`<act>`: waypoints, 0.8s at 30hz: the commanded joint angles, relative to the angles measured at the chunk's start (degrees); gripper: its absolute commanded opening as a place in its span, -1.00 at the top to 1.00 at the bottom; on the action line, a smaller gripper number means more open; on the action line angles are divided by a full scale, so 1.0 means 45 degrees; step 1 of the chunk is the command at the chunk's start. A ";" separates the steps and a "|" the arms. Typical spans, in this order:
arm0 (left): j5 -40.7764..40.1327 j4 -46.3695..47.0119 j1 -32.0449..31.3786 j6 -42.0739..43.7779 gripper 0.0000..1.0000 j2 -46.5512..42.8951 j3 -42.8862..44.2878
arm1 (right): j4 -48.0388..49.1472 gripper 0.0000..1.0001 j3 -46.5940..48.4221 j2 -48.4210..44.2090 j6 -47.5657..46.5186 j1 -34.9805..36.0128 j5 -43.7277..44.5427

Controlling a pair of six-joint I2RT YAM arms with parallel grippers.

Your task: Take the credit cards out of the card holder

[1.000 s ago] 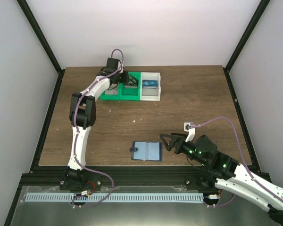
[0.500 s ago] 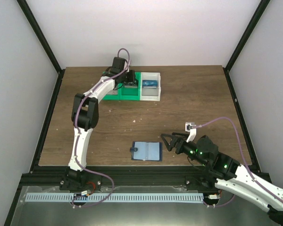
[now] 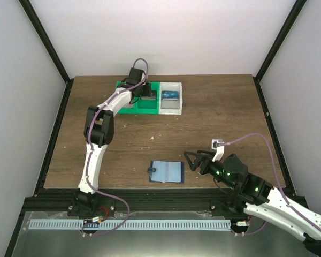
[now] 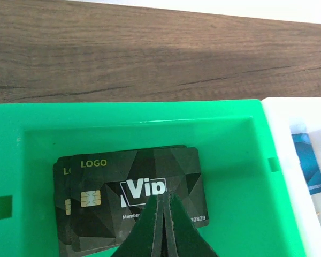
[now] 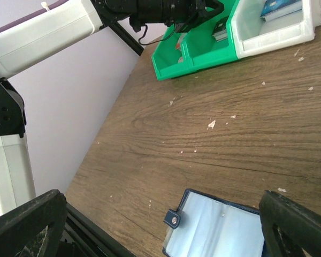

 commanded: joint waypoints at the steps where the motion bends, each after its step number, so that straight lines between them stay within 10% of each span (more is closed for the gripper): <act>1: -0.0447 -0.0404 0.0025 0.0201 1.00 0.0397 0.0382 | -0.0011 -1.00 0.0705 -0.0063 -0.0267 -0.0019 0.0477; 10: 0.0341 -0.0440 0.0022 -0.0056 0.91 -0.0239 0.0448 | 0.0137 -0.99 0.0588 0.0048 -0.0178 -0.0009 0.0328; 24: 0.1657 -0.0897 0.0002 -0.0606 -0.51 -0.4368 -0.2364 | -0.1622 -1.00 0.0427 0.1260 0.1446 -0.0019 0.0294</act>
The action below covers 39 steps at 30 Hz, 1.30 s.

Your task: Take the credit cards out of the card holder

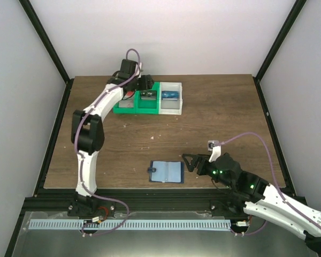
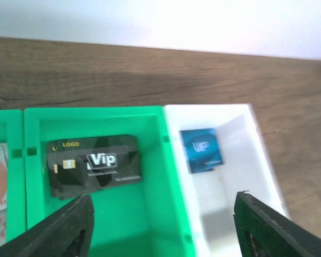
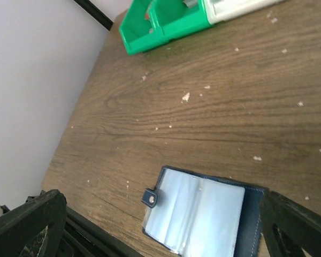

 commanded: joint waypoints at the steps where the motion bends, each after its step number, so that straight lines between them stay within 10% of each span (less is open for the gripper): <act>1: 0.0694 -0.0141 0.0010 -0.0202 -0.88 -0.2042 -0.1416 | -0.1039 -0.99 0.0271 0.0410 0.1016 -0.0015 0.0278; 21: 0.5380 0.2493 -0.0131 -0.1342 -0.79 -1.0741 -1.4582 | -0.1332 -0.98 0.0176 0.1001 0.0838 -0.0058 -0.1068; 25: 0.6075 0.4069 -0.1148 -0.2438 -0.27 -1.2057 -1.7164 | -0.0165 -0.69 -0.0501 0.1281 0.1193 -0.0051 -0.1999; 32: 0.5852 0.6916 -0.3203 -0.4323 -0.21 -1.2307 -1.9172 | 0.2177 0.22 -0.0957 0.3318 0.1314 -0.0048 -0.3490; 39: 0.5618 0.8239 -0.3921 -0.4593 -0.07 -1.0329 -1.9084 | 0.3183 0.28 -0.0609 0.5700 0.1067 -0.0056 -0.3723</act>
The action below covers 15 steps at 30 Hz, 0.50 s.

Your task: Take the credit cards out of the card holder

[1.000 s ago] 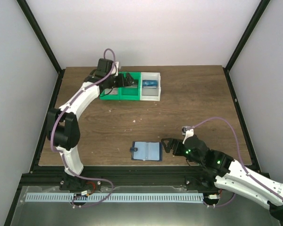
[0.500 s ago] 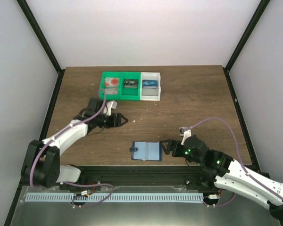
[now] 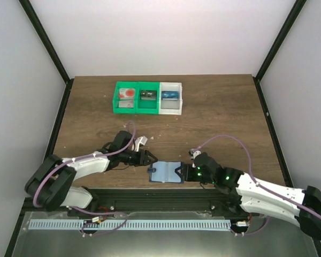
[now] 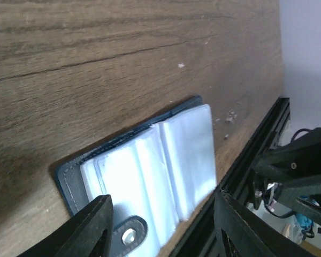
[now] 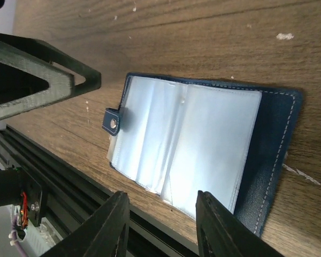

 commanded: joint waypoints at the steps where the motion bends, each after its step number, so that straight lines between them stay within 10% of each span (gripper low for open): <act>1: -0.0147 0.1561 -0.0423 -0.0385 -0.07 0.1263 0.0150 | 0.1309 0.29 0.0322 0.0980 -0.0230 -0.0040 -0.0437; 15: -0.0460 0.3103 -0.1800 -0.1300 0.07 0.2962 0.0014 | 0.2922 0.61 -0.0825 0.3928 -0.0276 -0.0039 0.0901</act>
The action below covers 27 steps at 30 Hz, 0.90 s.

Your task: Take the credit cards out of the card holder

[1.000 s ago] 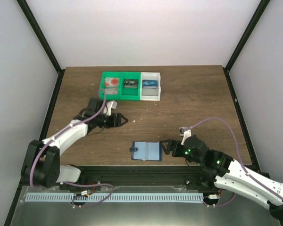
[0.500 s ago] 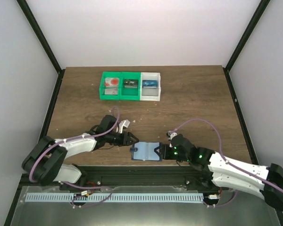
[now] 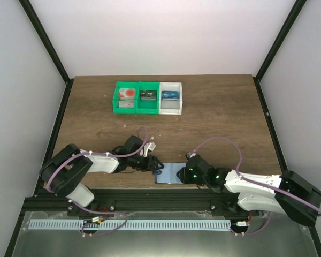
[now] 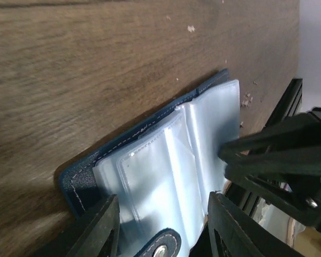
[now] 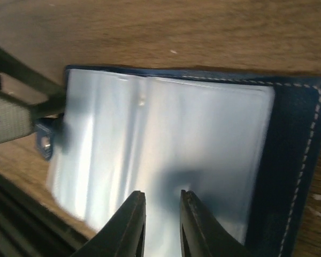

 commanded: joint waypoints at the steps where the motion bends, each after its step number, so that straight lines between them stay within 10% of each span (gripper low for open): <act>1: -0.0103 0.0631 -0.0316 -0.0388 0.13 0.0291 0.0035 | 0.0815 0.62 -0.0372 0.0669 -0.0041 -0.0044 0.0743; 19: -0.1018 0.0039 -0.0910 -0.0597 0.47 0.0352 0.0628 | 0.0774 0.64 -0.0396 0.0718 -0.0066 -0.0039 0.1076; 27: -0.3115 -0.2726 -0.0874 0.0183 -0.02 -0.2164 0.1481 | -0.1161 0.46 0.0639 -0.1701 -0.0747 -0.0039 0.1829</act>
